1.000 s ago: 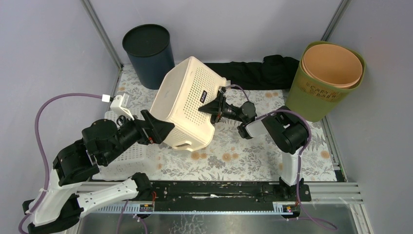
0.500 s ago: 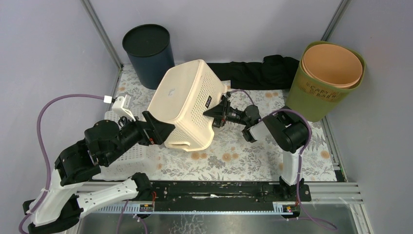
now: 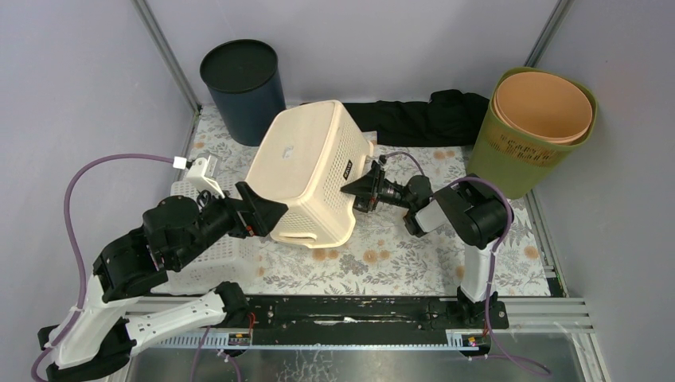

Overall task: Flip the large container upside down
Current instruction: Turn the container upside down at the center of the board.

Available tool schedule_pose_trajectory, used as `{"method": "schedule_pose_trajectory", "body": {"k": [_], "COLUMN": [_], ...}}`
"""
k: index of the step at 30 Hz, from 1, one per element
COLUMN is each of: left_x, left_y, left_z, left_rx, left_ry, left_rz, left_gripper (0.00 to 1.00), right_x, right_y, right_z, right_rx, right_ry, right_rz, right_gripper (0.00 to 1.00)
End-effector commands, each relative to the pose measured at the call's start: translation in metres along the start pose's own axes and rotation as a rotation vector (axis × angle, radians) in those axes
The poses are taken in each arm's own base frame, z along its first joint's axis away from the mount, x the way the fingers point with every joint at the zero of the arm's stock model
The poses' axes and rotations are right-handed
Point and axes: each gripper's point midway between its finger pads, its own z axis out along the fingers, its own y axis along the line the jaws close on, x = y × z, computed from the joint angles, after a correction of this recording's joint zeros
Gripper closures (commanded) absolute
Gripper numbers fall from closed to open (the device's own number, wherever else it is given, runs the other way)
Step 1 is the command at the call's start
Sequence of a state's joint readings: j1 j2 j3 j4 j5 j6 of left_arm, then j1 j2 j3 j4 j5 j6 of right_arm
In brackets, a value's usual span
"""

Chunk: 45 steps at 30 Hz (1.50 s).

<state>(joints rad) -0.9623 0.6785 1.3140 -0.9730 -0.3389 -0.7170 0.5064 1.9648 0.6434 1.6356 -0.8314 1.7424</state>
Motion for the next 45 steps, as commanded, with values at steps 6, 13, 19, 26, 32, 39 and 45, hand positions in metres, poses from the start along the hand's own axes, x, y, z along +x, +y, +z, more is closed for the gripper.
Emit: {"method": "schedule_pose_trajectory", "body": {"k": [6,13,19,26,32,39,45], "left_x": [-0.004,-0.002,0.0,0.003,0.005,0.009,0.009], "left_y": [-0.006,-0.006,-0.006,-0.004,-0.004,-0.002,-0.003], "left_z": [0.003,0.005,0.007,0.01,0.013,0.016,0.018], "left_rx": [0.022,0.022,0.021,0.014,0.008,0.0,-0.002], "left_ry": [-0.023,-0.017,-0.013,-0.004,0.001,0.012,0.013], "left_rz": [-0.022,-0.022,-0.021,-0.018,-0.014,-0.01,-0.005], "left_gripper": [0.0,0.0,0.0,0.0,0.0,0.0,0.0], "right_x": [0.005,0.001,-0.002,-0.007,-0.01,-0.011,-0.015], "right_y": [0.009,0.001,-0.005,-0.014,-0.02,-0.029,-0.03], "right_z": [-0.018,-0.031,-0.045,-0.061,-0.071,-0.08,-0.083], "right_rx": [-0.023,-0.001,0.021,0.047,0.065,0.085,0.088], "right_ry": [0.003,-0.022,-0.044,-0.073,-0.09,-0.103,-0.11], "right_rz": [-0.083,-0.079,-0.076,-0.07,-0.062,-0.056,-0.054], "right_gripper": [0.45,0.46,0.47,0.48,0.49,0.66,0.85]}}
